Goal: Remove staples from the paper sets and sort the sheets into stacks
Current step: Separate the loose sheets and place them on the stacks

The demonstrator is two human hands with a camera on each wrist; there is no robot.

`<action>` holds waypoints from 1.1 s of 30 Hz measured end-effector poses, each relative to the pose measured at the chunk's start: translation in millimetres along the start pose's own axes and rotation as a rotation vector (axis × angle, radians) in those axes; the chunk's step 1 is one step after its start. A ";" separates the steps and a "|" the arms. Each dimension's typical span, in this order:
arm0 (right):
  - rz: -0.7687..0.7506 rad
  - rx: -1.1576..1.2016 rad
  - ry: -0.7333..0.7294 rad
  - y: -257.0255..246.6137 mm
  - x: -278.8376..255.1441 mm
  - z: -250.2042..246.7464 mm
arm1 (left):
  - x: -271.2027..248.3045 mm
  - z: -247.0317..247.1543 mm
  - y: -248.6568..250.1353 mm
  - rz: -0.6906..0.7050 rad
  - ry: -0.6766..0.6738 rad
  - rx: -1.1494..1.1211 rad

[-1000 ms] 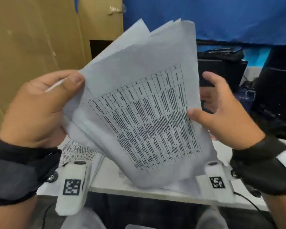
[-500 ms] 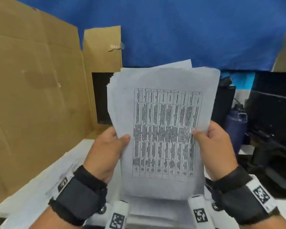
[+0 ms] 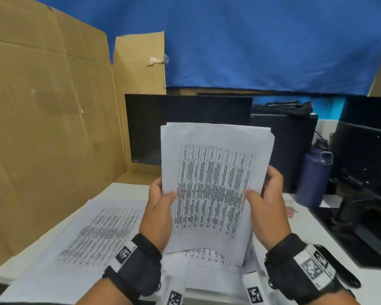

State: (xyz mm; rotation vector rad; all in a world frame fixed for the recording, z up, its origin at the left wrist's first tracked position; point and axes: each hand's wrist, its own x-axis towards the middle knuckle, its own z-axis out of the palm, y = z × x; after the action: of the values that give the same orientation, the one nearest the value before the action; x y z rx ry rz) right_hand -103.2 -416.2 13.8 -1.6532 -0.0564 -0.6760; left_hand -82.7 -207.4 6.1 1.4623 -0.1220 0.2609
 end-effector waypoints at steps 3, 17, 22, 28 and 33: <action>0.042 0.032 -0.041 -0.3 7.6 2.7 | 2.9 0.8 -13.5 -0.063 0.006 0.013; 0.043 0.047 0.065 4.2 9.1 5.4 | -0.8 -10.2 -45.8 -0.187 0.060 -0.034; -0.160 -0.016 0.014 -20.1 25.9 2.3 | -9.5 -2.4 -19.0 0.053 -0.027 0.126; -0.270 -0.137 0.020 -47.5 44.7 -6.3 | 2.8 -0.1 -6.2 0.139 0.050 0.112; -0.334 -0.395 -0.038 -52.2 46.7 -12.1 | 2.7 5.3 -2.6 0.133 0.019 0.091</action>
State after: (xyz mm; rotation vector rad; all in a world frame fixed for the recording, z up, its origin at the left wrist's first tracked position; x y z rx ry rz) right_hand -90.6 -431.8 82.0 -2.0613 -0.2441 -0.9534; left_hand -79.0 -212.6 4.9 1.5442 -0.1942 0.3927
